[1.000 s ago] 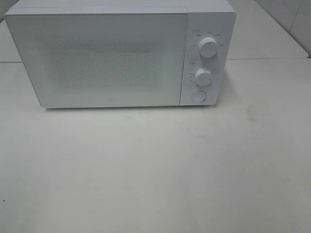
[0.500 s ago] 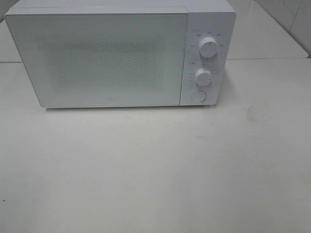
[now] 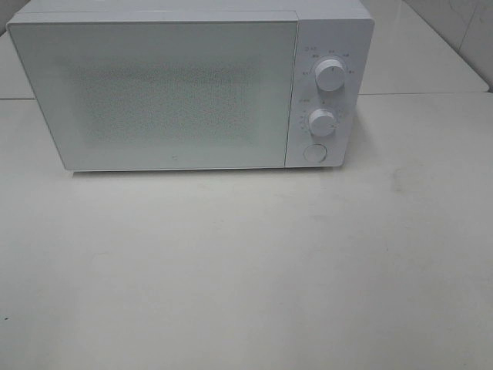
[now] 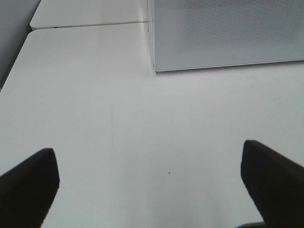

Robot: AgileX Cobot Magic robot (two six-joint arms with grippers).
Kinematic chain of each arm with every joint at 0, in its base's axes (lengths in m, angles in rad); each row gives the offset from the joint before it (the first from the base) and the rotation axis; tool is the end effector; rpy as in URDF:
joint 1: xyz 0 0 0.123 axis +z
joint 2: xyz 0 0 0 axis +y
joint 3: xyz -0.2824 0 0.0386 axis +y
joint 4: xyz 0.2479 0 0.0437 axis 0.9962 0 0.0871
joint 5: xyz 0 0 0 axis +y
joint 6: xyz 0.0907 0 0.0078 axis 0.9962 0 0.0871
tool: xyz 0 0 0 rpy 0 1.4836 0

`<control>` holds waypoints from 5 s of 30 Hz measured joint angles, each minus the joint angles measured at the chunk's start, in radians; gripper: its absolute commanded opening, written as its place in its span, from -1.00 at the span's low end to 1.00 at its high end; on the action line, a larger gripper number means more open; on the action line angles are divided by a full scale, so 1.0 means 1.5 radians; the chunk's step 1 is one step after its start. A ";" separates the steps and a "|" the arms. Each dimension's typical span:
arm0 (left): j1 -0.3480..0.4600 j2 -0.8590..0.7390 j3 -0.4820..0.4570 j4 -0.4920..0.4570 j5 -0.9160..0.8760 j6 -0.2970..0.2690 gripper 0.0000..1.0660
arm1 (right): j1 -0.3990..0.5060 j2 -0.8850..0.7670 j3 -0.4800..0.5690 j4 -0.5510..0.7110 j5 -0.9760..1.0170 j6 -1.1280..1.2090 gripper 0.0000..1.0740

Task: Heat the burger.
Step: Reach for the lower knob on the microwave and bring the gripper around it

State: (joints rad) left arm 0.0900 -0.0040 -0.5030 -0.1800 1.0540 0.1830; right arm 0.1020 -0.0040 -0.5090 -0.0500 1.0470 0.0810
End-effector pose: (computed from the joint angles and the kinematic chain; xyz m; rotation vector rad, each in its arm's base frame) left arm -0.0049 -0.0147 0.2796 0.1021 2.0153 -0.0417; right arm -0.0056 -0.0045 0.2808 -0.0189 2.0170 0.0568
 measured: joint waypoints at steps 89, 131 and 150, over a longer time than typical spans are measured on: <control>0.000 0.000 0.000 0.000 0.000 0.000 0.84 | 0.000 0.874 0.031 0.033 -1.069 0.000 0.42; 0.000 0.000 0.000 0.000 0.000 0.000 0.84 | 0.467 1.101 0.097 0.629 -1.502 -0.256 0.42; 0.000 0.000 0.000 0.000 0.000 0.000 0.84 | 0.463 1.217 0.002 0.615 -1.504 -0.255 0.42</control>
State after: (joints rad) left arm 0.0900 -0.0040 -0.5030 -0.1800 1.0540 0.1830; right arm 0.7970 1.8220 -0.5060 0.8720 -1.2090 -0.3020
